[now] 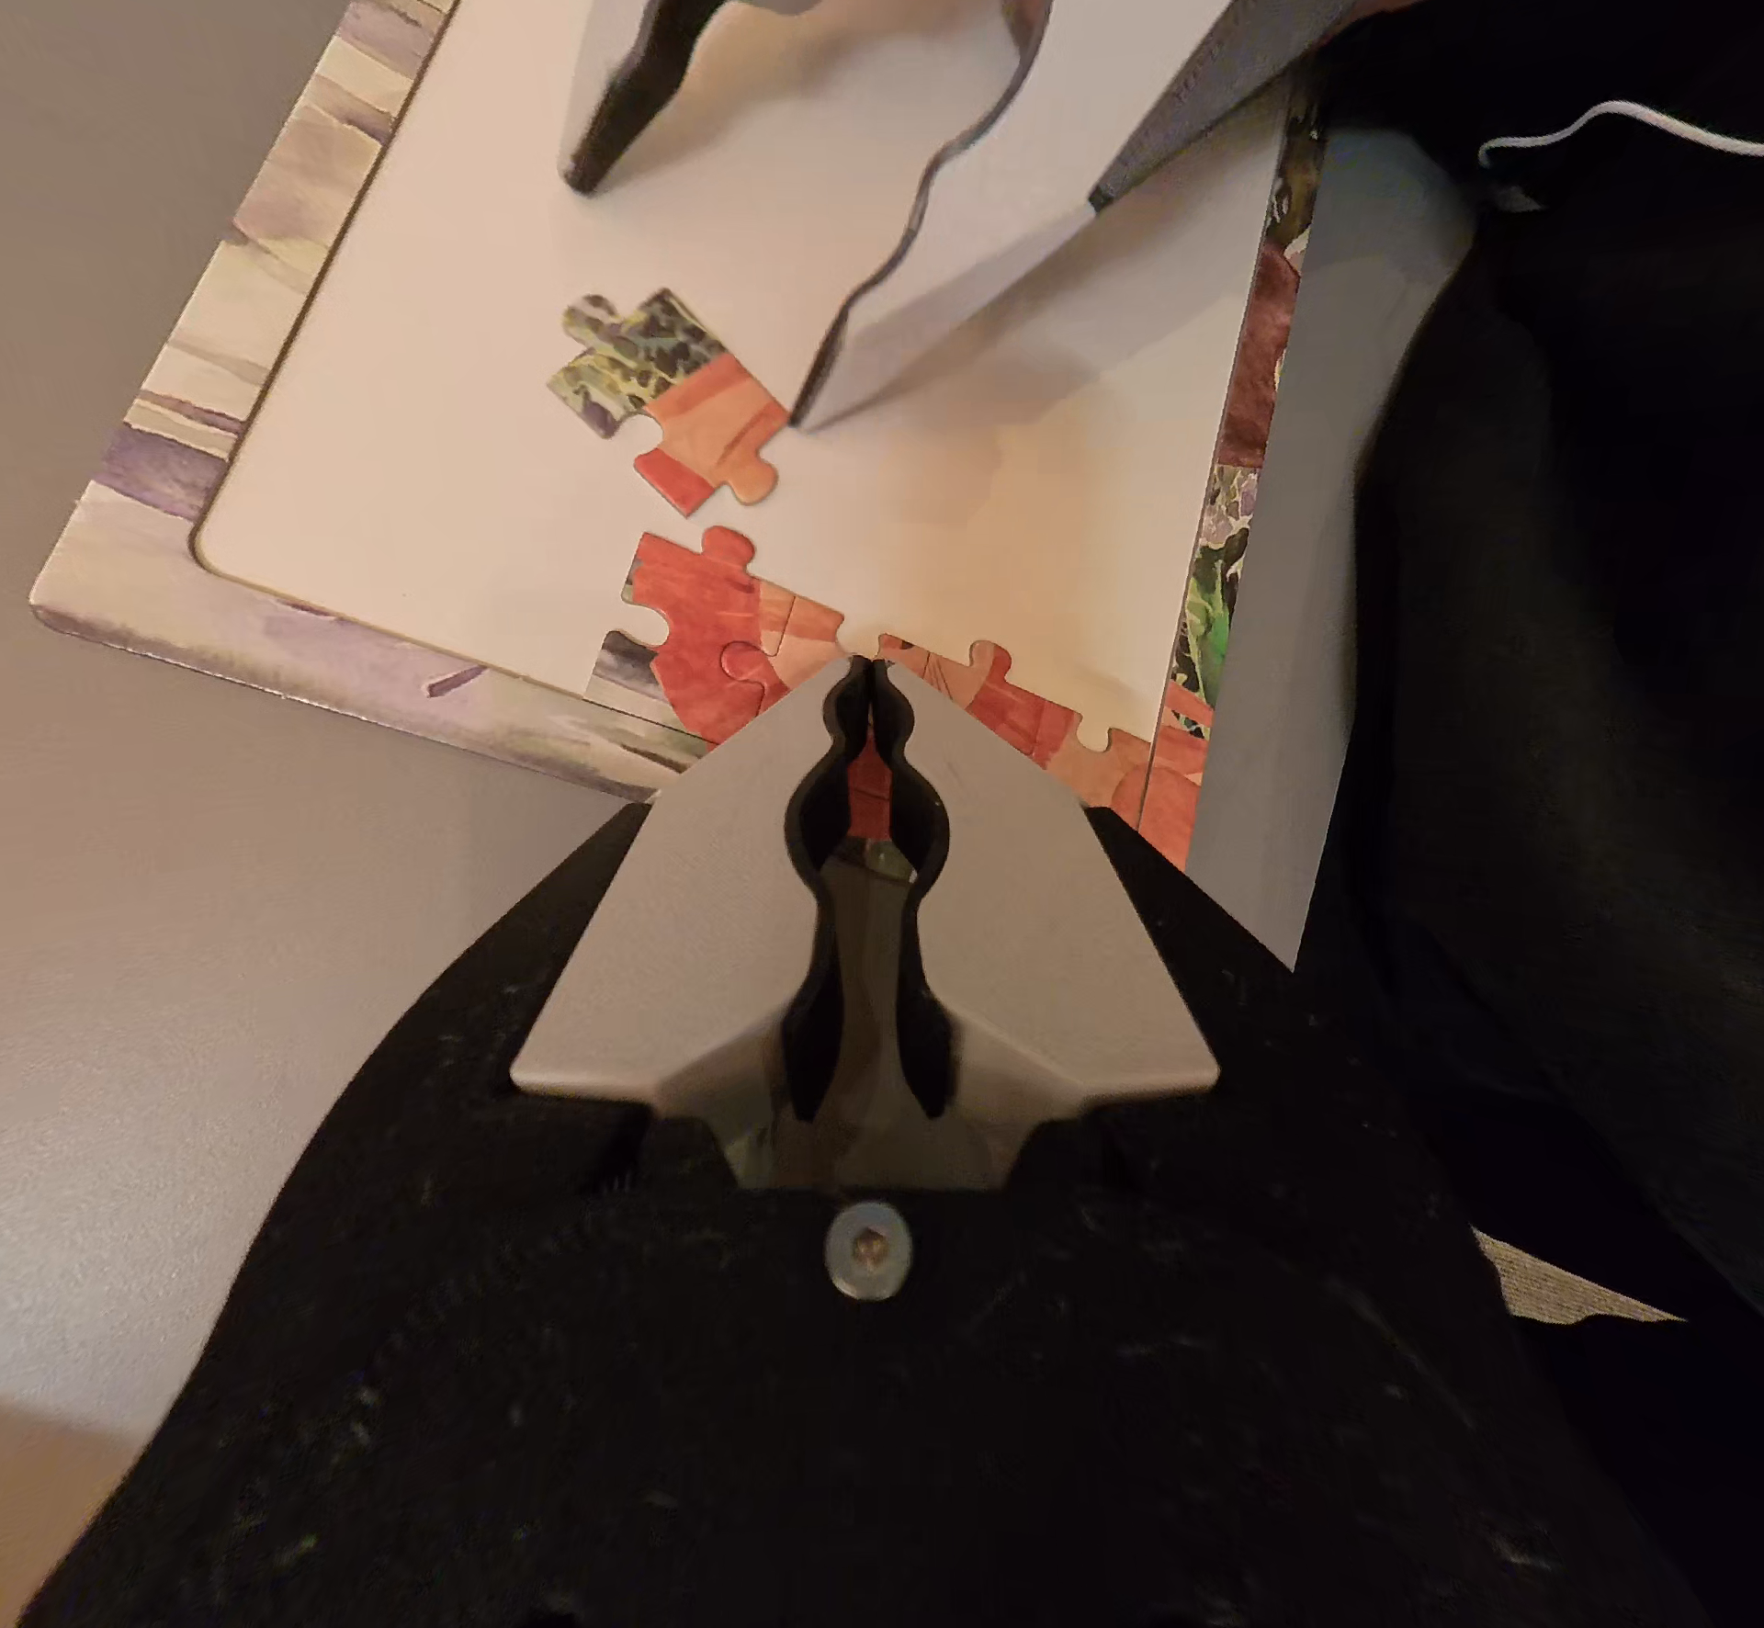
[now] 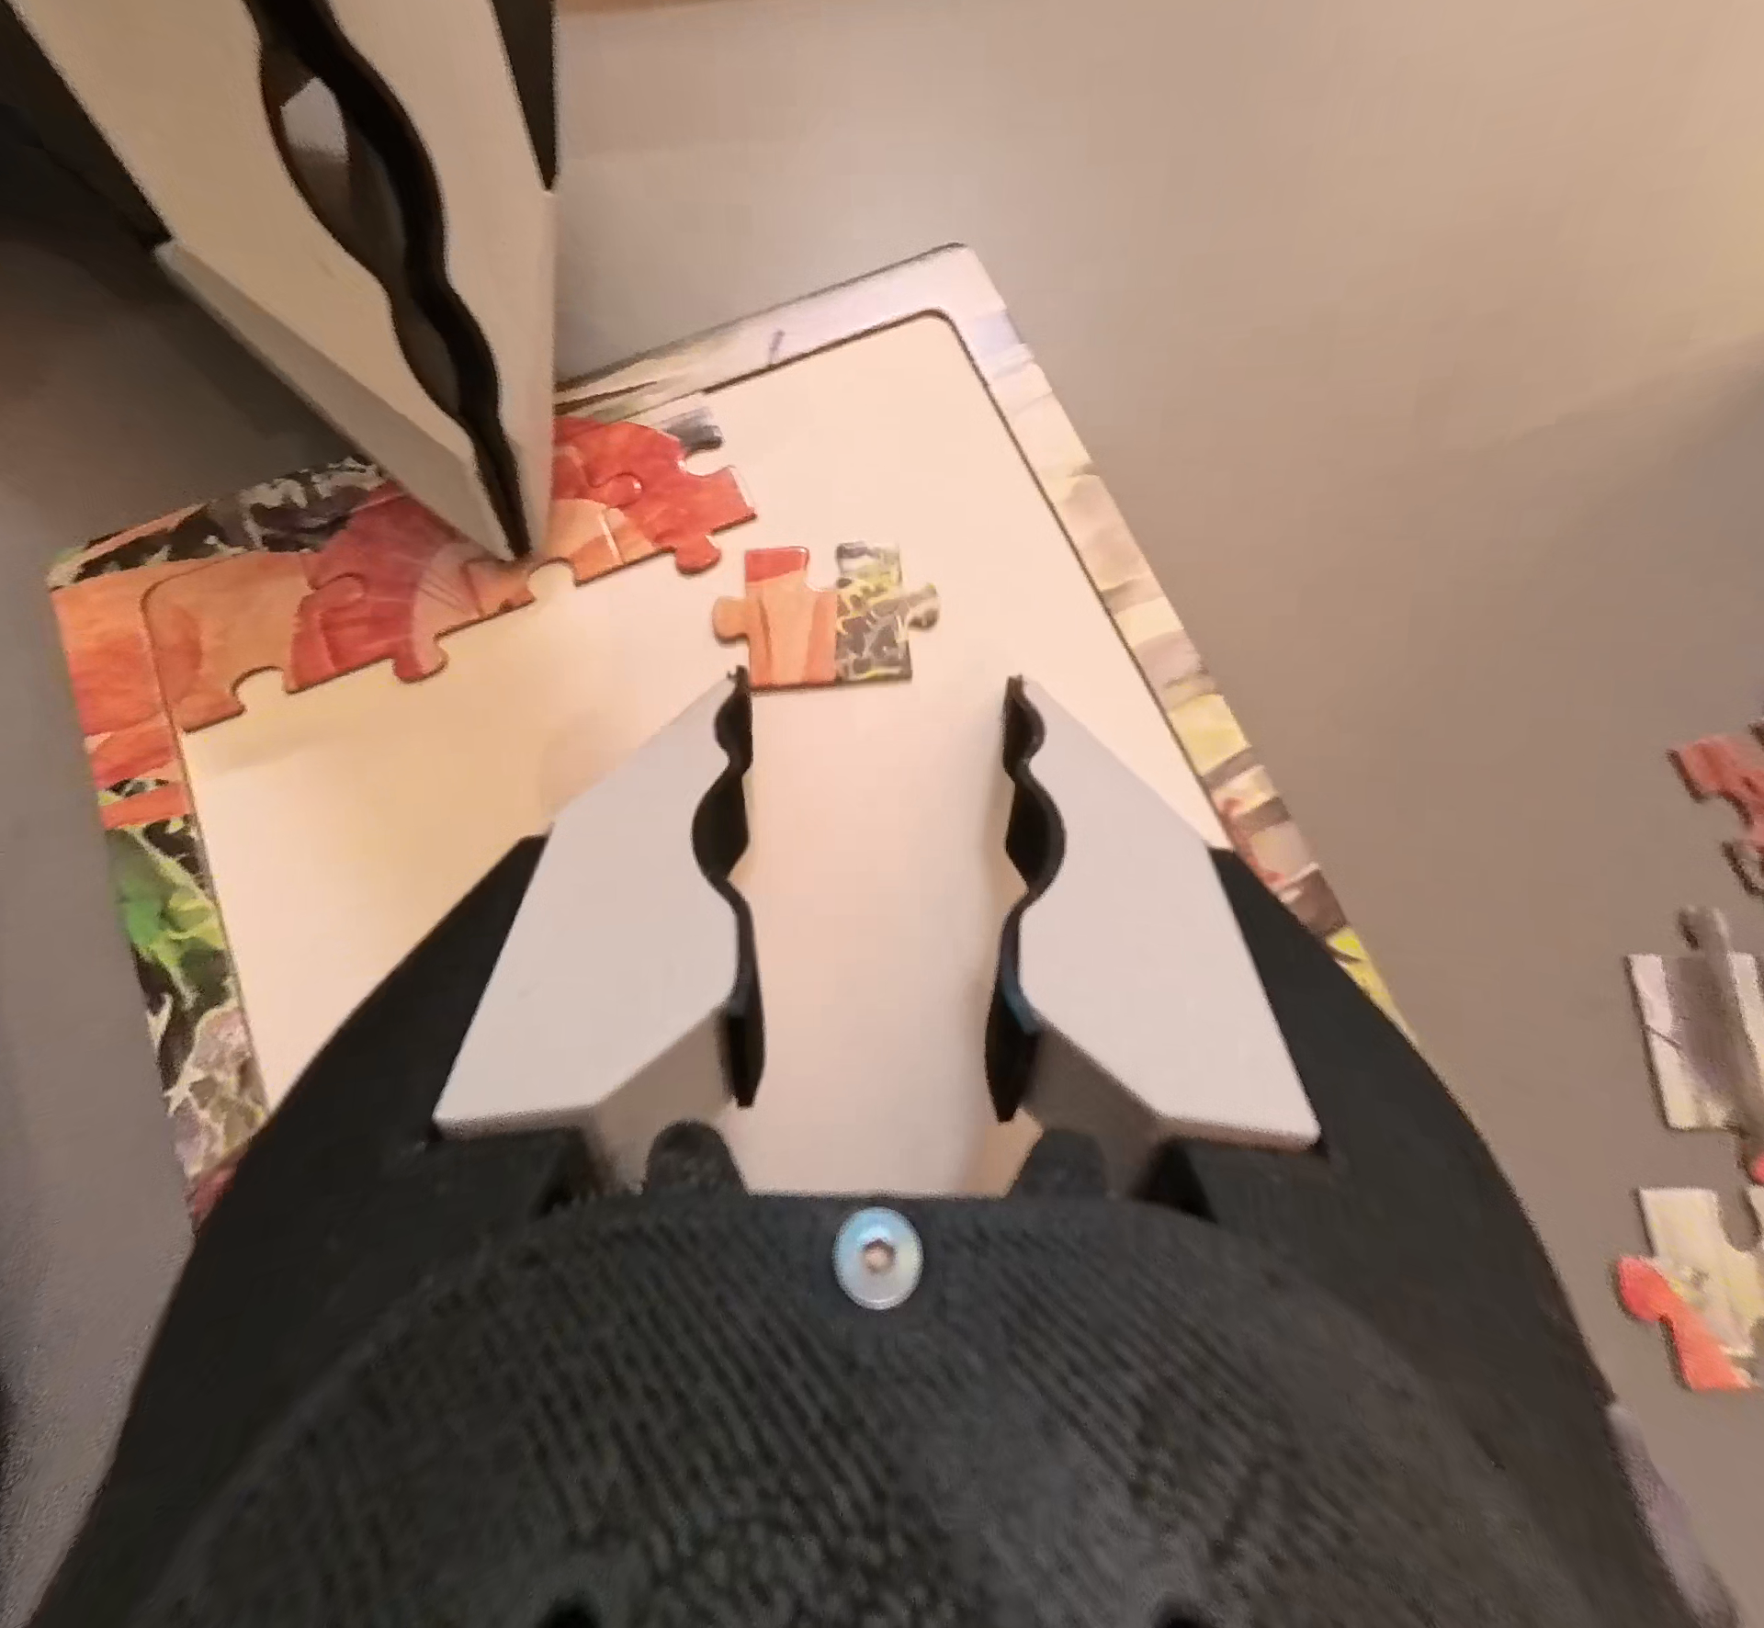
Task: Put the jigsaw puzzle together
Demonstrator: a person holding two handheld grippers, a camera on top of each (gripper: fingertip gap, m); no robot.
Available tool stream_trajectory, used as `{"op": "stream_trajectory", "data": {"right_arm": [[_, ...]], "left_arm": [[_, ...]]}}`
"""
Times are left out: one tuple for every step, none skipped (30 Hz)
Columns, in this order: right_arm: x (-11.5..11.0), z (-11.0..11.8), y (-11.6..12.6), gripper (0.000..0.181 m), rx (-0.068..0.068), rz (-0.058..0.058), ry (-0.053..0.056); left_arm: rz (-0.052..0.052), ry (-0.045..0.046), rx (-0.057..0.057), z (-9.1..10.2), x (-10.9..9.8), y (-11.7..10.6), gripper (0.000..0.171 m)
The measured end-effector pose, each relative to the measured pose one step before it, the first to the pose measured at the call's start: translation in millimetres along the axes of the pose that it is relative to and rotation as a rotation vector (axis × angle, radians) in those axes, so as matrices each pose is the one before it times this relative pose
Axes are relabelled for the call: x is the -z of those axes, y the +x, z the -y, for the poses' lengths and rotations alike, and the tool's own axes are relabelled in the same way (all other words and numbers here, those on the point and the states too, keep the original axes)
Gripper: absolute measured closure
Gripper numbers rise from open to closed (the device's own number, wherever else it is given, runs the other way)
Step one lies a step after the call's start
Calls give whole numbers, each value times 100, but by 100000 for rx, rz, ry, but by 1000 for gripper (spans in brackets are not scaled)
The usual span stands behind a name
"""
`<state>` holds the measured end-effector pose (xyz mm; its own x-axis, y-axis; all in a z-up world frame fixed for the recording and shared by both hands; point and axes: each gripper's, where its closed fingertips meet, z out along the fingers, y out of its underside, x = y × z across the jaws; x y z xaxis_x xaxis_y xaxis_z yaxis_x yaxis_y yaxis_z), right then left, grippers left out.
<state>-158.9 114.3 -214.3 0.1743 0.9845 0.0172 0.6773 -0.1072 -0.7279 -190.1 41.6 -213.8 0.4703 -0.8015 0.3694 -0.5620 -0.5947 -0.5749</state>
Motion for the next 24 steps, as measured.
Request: {"op": "stream_trajectory", "data": {"right_arm": [[86,-17,206,130,15,-761,139],[35,100,-110,129,253,774,669],[7,226,-388,128,-174,2146,1197],[-54,262,-515,127,-489,2669,1276],[-127,153,-433,126,-160,1952,539],[-177,-54,-164,126,618,315,-704],[-201,-203,75,126,1370,-1099,-1607],[-72,-30,142,128,1560,-1386,-397],[-42,37,75,128,446,-362,-23],[-45,11,-6,130,-816,962,-10],[-2,14,152,134,-535,238,165],[17,-8,162,137,188,115,89],[29,-12,146,141,-16,125,5],[29,-7,114,144,79,120,63],[38,-14,56,150,85,262,89],[11,-15,12,150,106,359,108],[2,2,5,150,126,249,45],[6,0,1,150,138,127,-109],[-1,0,-8,150,313,47,-183],[3,2,-10,150,472,81,-122],[5,7,-49,150,659,320,-28],[10,-10,-93,150,511,646,-2],[13,-8,-139,150,222,976,45],[20,29,-200,150,158,1314,256]], "left_arm": [[26,-13,-67,-8,2,0,171],[17,11,-27,-4,0,4,171],[-1,3,11,6,7,5,171],[-15,-16,-7,-2,1,2,171],[-14,-2,5,-6,7,-2,171],[-12,-11,11,-2,1,2,171],[13,-2,-20,0,0,-3,171],[18,2,-41,0,0,-5,171],[-33,30,-18,-2,-2,11,171],[-110,54,14,13,-19,9,171],[-157,25,29,21,-24,14,171],[-136,53,-57,19,-17,24,171],[-74,54,-120,19,-32,12,171],[-28,-9,-100,4,-12,14,171],[1,-13,-18,-2,1,-1,171],[3,18,-34,3,-1,-3,171],[16,16,-64,2,7,5,171],[10,5,-36,1,0,-4,171],[-19,-10,-7,-1,1,2,171],[0,9,0,1,-1,0,171],[1,7,10,-5,6,-4,171],[14,-11,-23,4,-6,1,171],[53,-9,-86,5,8,-10,171],[75,-21,-139,-9,-4,0,171]]}}
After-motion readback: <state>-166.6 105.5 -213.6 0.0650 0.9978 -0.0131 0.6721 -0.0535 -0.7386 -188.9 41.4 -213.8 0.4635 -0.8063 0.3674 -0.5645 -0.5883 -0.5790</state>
